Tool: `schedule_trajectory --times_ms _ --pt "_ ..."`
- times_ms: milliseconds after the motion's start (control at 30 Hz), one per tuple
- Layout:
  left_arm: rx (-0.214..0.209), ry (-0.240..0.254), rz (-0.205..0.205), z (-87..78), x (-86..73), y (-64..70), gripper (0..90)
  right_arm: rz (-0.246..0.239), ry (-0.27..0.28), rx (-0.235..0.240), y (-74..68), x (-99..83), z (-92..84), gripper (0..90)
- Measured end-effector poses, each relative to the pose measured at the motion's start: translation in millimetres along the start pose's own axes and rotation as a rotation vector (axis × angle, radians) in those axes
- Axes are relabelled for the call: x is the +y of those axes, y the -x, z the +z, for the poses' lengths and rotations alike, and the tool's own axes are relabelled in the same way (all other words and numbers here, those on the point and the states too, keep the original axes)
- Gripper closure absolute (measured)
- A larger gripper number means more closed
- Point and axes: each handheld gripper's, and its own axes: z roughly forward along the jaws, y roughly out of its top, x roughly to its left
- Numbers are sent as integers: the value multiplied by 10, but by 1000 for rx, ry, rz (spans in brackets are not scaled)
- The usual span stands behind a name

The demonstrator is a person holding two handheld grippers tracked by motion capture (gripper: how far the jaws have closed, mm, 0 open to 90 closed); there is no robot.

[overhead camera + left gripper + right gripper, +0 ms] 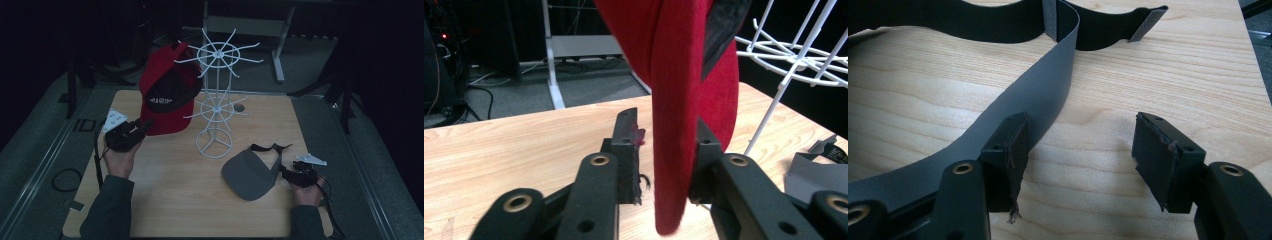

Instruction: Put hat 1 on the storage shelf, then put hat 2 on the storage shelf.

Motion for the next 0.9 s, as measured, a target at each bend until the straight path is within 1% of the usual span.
schedule_trajectory --times_ms 200,533,667,767,900 --pt "-1 11 -8 -13 17 -12 673 0 0 0 0 0 0 396" --pt "-5 17 -4 -43 26 -5 612 -1 1 -1 0 0 0 396" --pt "1 25 -12 -63 19 -16 598 0 0 0 1 0 0 396" --pt "-2 28 -18 -71 17 -17 595 0 1 1 4 0 0 396" --pt "-7 30 -15 -81 19 -2 585 7 2 7 10 1 -1 392"
